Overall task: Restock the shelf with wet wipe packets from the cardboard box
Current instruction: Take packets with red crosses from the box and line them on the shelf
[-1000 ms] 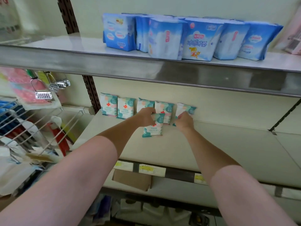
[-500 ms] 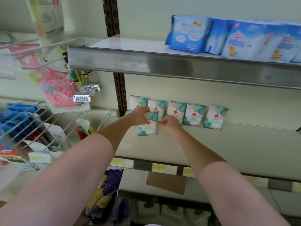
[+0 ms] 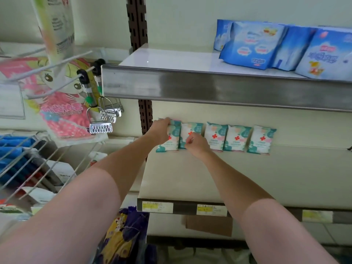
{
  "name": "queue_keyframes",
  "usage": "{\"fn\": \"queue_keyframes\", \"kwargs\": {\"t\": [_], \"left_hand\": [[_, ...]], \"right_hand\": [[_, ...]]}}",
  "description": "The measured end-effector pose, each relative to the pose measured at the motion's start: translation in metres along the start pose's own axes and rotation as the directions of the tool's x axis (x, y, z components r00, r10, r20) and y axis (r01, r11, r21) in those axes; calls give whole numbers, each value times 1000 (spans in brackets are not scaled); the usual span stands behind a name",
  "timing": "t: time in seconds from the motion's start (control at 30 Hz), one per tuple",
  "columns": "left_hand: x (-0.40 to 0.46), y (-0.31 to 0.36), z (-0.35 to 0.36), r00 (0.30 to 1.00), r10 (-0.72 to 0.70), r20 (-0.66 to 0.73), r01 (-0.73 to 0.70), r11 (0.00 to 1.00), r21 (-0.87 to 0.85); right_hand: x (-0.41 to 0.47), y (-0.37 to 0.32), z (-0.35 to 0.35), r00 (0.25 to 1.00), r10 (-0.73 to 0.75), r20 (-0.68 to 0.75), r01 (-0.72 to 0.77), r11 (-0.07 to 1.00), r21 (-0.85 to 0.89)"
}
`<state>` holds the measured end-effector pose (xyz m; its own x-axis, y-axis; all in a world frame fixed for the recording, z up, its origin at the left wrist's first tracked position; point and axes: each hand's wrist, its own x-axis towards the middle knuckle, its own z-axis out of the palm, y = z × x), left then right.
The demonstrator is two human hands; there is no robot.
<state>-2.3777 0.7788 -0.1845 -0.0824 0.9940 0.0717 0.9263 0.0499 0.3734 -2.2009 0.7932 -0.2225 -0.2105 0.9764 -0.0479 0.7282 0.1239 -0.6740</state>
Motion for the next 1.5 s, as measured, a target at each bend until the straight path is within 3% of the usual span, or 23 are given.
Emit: {"fn": "queue_keyframes", "kwargs": {"t": [0.17,0.47,0.9,1.2,1.3,1.4,1.5], "left_hand": [[-1,-1,5,994,58,-88,-46,990,132],[-15,4,-3,977,36,-210,-6,990,141],[-124,12,-2,973,-186,-140,210,959,189],[-247,27,17,863,-451,-228,496,841,217],[-292,26,26,827,-543,-144,561,788,253],[-342,20,34,805,-589,-73,583,763,280],[-389,10,45,757,-653,-30,636,725,266]], "right_hand": [[5,-6,2,1000,-3,-30,3,1000,6],[-6,-7,3,1000,-15,-21,15,1000,10],[-66,-20,14,976,-182,116,180,983,31],[-170,-28,24,858,-434,275,396,899,184],[-208,-23,38,768,-532,356,505,846,174],[-238,-17,62,694,-495,523,535,840,85],[-262,-11,95,668,-413,619,524,852,3]]}}
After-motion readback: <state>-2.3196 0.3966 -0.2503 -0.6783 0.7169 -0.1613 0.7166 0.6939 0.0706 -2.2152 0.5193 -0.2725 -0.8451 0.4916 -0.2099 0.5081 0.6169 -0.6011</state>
